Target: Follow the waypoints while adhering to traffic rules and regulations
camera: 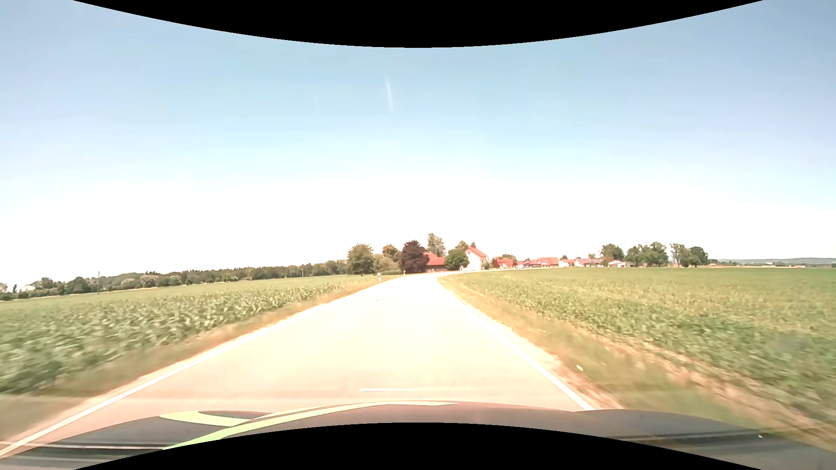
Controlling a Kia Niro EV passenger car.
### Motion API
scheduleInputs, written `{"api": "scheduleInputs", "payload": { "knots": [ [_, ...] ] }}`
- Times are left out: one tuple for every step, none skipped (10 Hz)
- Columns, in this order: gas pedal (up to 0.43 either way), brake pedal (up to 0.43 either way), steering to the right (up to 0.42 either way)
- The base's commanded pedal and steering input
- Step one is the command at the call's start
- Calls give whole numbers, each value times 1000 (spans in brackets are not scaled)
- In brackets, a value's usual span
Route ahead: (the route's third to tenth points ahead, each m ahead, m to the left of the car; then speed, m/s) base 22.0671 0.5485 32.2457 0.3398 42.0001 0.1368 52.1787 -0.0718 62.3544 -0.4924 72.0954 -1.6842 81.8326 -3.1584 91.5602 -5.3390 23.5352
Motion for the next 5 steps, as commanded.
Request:
{"api": "scheduleInputs", "payload": {
  "knots": [
    [0, 140, 5],
    [0, 146, 4],
    [0, 159, 4],
    [0, 165, 4],
    [0, 171, 4]
  ]
}}
